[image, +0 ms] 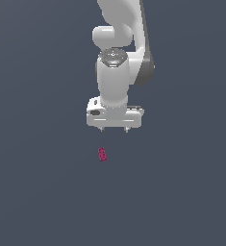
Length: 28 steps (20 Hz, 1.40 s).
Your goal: Pick up the object and move it to a goal position.
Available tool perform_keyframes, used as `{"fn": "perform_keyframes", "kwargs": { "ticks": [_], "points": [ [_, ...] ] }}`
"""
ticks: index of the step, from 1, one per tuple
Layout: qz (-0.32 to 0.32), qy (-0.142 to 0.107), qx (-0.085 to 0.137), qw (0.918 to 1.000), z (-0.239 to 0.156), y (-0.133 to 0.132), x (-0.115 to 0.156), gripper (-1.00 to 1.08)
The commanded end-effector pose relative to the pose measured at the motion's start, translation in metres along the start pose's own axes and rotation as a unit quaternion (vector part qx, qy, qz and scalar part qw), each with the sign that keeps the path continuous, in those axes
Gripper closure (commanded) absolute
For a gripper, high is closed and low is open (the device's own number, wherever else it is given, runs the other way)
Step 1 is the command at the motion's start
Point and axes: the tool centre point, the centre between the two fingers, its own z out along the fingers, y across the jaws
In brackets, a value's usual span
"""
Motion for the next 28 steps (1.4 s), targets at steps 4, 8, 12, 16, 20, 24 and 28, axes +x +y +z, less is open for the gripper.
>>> {"fn": "perform_keyframes", "kwargs": {
  "ticks": [4,8,12,16,20,24,28],
  "points": [
    [-0.002,-0.001,0.001,1.0000,-0.002,-0.006,-0.001,-0.92],
    [-0.010,-0.005,0.004,0.9999,-0.007,-0.024,-0.006,-0.92],
    [-0.012,-0.006,0.004,0.9999,-0.008,-0.026,-0.007,-0.92],
    [-0.013,-0.006,0.004,0.9999,-0.006,-0.025,-0.006,-0.92],
    [-0.021,-0.007,0.003,0.9998,0.002,-0.020,-0.003,-0.92],
    [-0.036,-0.009,0.001,0.9993,0.017,-0.010,0.003,-0.92],
    [-0.059,-0.012,-0.001,0.9982,0.039,0.005,0.010,-0.92]
  ]
}}
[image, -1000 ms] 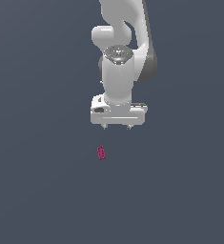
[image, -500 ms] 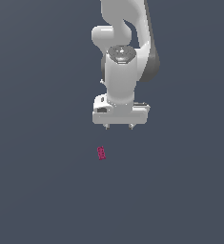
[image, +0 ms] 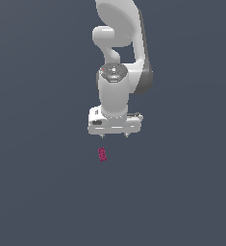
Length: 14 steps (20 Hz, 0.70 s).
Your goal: Pick up the object and move it to a goal position.
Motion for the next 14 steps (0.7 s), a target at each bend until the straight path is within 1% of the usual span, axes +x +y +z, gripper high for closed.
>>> {"fn": "perform_keyframes", "kwargs": {
  "ticks": [1,8,14],
  "points": [
    [-0.015,-0.002,-0.002,0.9999,0.016,0.011,0.004,-0.92],
    [-0.063,-0.009,-0.006,0.9980,0.065,0.044,0.011,-0.92],
    [-0.086,-0.013,-0.007,0.9962,0.089,0.060,0.012,-0.92]
  ]
}}
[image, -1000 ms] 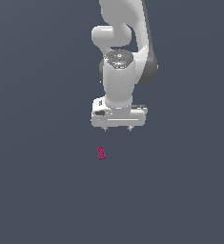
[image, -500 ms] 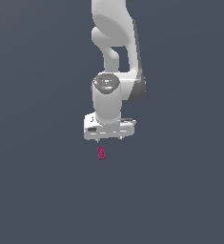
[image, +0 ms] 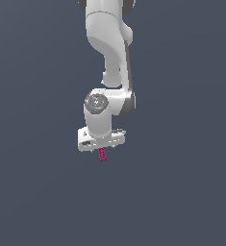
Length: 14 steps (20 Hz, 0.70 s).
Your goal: Pick up the object and move it to a goal position.
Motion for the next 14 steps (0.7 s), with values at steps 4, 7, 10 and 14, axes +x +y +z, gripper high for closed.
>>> {"fn": "perform_keyframes", "kwargs": {
  "ticks": [4,7,10,14],
  "points": [
    [-0.012,-0.001,-0.001,0.9999,0.011,0.007,0.000,-0.92],
    [-0.010,-0.001,0.000,0.9999,0.011,0.006,-0.001,-0.92],
    [-0.010,-0.001,-0.001,0.9999,0.016,0.006,-0.001,-0.92],
    [-0.011,-0.001,-0.001,0.9999,0.033,0.006,-0.001,-0.92]
  ]
}}
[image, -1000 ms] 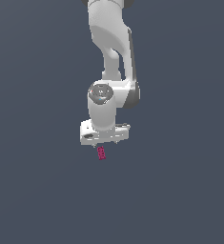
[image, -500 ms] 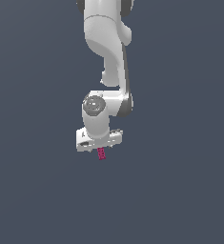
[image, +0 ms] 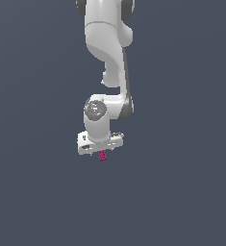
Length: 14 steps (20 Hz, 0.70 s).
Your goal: Pick up the object and move it to a goal position.
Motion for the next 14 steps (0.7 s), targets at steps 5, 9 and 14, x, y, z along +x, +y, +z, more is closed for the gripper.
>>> {"fn": "perform_keyframes", "kwargs": {
  "ticks": [5,9,14],
  "points": [
    [-0.001,0.000,0.000,1.0000,0.030,0.000,-0.001,-0.92],
    [-0.001,0.000,0.000,1.0000,0.036,0.000,0.000,-0.92],
    [-0.001,0.000,0.000,1.0000,0.036,0.000,0.000,1.08]
  ]
}}
